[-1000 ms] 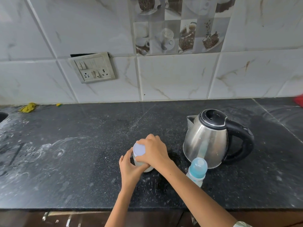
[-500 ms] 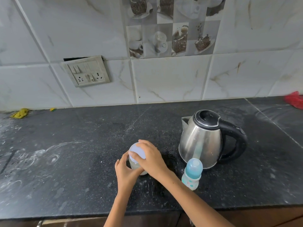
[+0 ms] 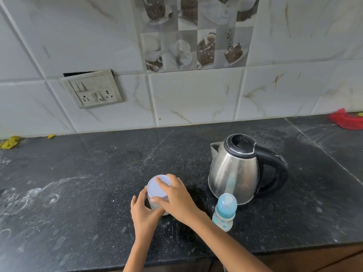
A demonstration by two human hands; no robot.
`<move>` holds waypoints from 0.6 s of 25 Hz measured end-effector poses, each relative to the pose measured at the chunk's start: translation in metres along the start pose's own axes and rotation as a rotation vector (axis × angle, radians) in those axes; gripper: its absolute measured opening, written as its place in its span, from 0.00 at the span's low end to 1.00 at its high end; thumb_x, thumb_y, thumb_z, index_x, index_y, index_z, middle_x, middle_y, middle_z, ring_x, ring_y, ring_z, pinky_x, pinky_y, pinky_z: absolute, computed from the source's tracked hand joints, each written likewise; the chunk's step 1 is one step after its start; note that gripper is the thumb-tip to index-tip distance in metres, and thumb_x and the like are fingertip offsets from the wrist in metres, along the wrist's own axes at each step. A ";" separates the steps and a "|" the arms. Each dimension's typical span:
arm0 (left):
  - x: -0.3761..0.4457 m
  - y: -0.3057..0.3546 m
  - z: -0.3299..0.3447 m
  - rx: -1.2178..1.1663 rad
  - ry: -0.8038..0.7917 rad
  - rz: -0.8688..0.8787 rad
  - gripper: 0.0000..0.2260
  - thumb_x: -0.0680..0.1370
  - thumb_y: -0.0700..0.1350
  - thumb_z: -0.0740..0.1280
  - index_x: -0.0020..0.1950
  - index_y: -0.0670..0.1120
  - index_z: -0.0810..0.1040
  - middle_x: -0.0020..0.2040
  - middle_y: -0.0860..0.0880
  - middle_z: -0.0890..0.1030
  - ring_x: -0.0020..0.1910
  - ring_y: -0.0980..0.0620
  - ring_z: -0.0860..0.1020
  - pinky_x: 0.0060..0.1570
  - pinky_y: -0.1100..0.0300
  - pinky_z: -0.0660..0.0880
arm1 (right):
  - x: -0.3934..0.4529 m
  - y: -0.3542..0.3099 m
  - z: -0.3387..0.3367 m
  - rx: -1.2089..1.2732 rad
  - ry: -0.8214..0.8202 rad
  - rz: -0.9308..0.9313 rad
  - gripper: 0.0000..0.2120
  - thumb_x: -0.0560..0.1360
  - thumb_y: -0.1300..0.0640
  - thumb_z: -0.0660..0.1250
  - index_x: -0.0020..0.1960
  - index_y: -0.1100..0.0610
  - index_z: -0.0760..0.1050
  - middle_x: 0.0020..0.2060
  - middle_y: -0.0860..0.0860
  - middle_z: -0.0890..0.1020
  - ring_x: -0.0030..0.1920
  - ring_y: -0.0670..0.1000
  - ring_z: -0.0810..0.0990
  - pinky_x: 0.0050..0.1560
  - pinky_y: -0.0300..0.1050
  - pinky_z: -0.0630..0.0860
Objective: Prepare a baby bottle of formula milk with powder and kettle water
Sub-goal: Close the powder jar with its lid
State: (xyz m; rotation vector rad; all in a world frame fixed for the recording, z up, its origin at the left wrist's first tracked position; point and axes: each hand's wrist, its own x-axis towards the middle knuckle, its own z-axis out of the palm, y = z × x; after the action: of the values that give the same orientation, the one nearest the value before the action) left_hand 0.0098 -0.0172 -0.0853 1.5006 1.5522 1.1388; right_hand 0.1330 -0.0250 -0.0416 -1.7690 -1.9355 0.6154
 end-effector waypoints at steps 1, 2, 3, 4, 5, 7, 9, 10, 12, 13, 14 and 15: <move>0.001 0.000 0.001 0.005 -0.001 -0.009 0.34 0.58 0.59 0.68 0.64 0.54 0.73 0.60 0.54 0.78 0.67 0.44 0.66 0.61 0.40 0.69 | 0.000 -0.004 0.002 -0.032 0.053 0.021 0.31 0.77 0.42 0.64 0.76 0.52 0.62 0.73 0.55 0.63 0.71 0.57 0.61 0.74 0.52 0.61; 0.001 -0.001 0.001 0.004 0.000 -0.022 0.35 0.58 0.59 0.67 0.65 0.54 0.72 0.61 0.53 0.78 0.67 0.44 0.66 0.61 0.40 0.69 | 0.001 -0.008 0.004 -0.046 0.100 0.040 0.31 0.77 0.42 0.64 0.76 0.52 0.63 0.72 0.55 0.64 0.71 0.57 0.62 0.74 0.52 0.60; 0.001 -0.001 0.001 0.003 0.001 -0.033 0.35 0.58 0.59 0.67 0.66 0.54 0.72 0.62 0.53 0.77 0.67 0.44 0.65 0.62 0.41 0.69 | 0.001 -0.012 0.006 -0.061 0.127 0.054 0.31 0.77 0.41 0.64 0.75 0.52 0.64 0.72 0.55 0.65 0.70 0.57 0.63 0.74 0.52 0.60; 0.000 0.000 0.001 0.003 0.002 -0.040 0.36 0.58 0.59 0.67 0.66 0.54 0.71 0.62 0.54 0.77 0.67 0.44 0.66 0.62 0.41 0.68 | 0.002 -0.014 0.007 -0.076 0.132 0.063 0.31 0.76 0.41 0.64 0.75 0.52 0.65 0.71 0.55 0.65 0.70 0.57 0.63 0.74 0.51 0.59; -0.001 0.001 0.001 0.002 0.004 -0.046 0.36 0.58 0.58 0.67 0.66 0.54 0.71 0.62 0.54 0.77 0.67 0.45 0.66 0.63 0.41 0.68 | 0.002 -0.014 0.007 -0.077 0.118 0.066 0.31 0.76 0.41 0.65 0.75 0.52 0.65 0.72 0.55 0.66 0.70 0.57 0.63 0.74 0.51 0.59; -0.005 0.004 0.000 0.006 -0.005 -0.043 0.36 0.59 0.59 0.69 0.67 0.54 0.70 0.63 0.54 0.76 0.67 0.45 0.66 0.64 0.41 0.67 | 0.003 -0.010 0.001 0.003 0.038 0.063 0.33 0.75 0.41 0.67 0.75 0.51 0.65 0.73 0.54 0.65 0.72 0.56 0.64 0.73 0.50 0.62; -0.008 0.007 -0.001 0.008 -0.014 -0.044 0.39 0.59 0.63 0.73 0.68 0.54 0.69 0.67 0.52 0.73 0.69 0.45 0.65 0.66 0.41 0.66 | 0.004 -0.002 -0.017 0.128 -0.067 0.037 0.32 0.74 0.44 0.69 0.74 0.53 0.67 0.75 0.54 0.64 0.73 0.54 0.65 0.72 0.49 0.64; -0.009 0.008 -0.001 0.007 -0.017 -0.049 0.40 0.59 0.64 0.75 0.68 0.55 0.69 0.69 0.53 0.71 0.70 0.45 0.64 0.66 0.41 0.65 | 0.002 0.003 -0.029 0.148 -0.091 0.007 0.30 0.75 0.46 0.70 0.73 0.55 0.69 0.75 0.54 0.67 0.73 0.53 0.67 0.72 0.49 0.64; -0.009 0.007 -0.001 0.007 -0.014 -0.050 0.42 0.59 0.63 0.77 0.69 0.55 0.67 0.72 0.54 0.68 0.72 0.46 0.61 0.68 0.41 0.63 | -0.007 0.013 -0.055 0.085 -0.083 -0.042 0.24 0.76 0.49 0.70 0.70 0.56 0.73 0.70 0.53 0.74 0.69 0.51 0.72 0.70 0.49 0.68; -0.009 0.006 0.000 0.010 -0.013 -0.048 0.42 0.59 0.61 0.78 0.70 0.55 0.67 0.73 0.54 0.66 0.72 0.46 0.60 0.69 0.41 0.62 | -0.014 0.017 -0.069 0.033 -0.087 -0.046 0.22 0.76 0.49 0.69 0.69 0.56 0.75 0.67 0.52 0.77 0.67 0.49 0.75 0.68 0.48 0.71; -0.008 0.005 0.000 0.016 -0.011 -0.043 0.42 0.60 0.59 0.79 0.71 0.55 0.66 0.73 0.54 0.65 0.73 0.45 0.58 0.69 0.41 0.61 | -0.023 0.022 -0.082 -0.013 -0.108 -0.037 0.21 0.77 0.49 0.69 0.68 0.55 0.76 0.65 0.50 0.79 0.64 0.48 0.77 0.66 0.47 0.72; -0.008 0.004 0.001 0.022 -0.013 -0.036 0.41 0.61 0.57 0.79 0.71 0.55 0.65 0.74 0.55 0.64 0.73 0.45 0.57 0.69 0.40 0.60 | -0.033 0.028 -0.094 -0.051 -0.140 -0.020 0.21 0.77 0.49 0.68 0.68 0.54 0.76 0.64 0.49 0.80 0.62 0.46 0.78 0.63 0.45 0.73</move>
State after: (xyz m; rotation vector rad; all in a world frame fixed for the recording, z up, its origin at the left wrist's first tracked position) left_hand 0.0132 -0.0247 -0.0829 1.4852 1.5812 1.0929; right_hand 0.2136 -0.0529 0.0163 -1.7780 -2.0767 0.7057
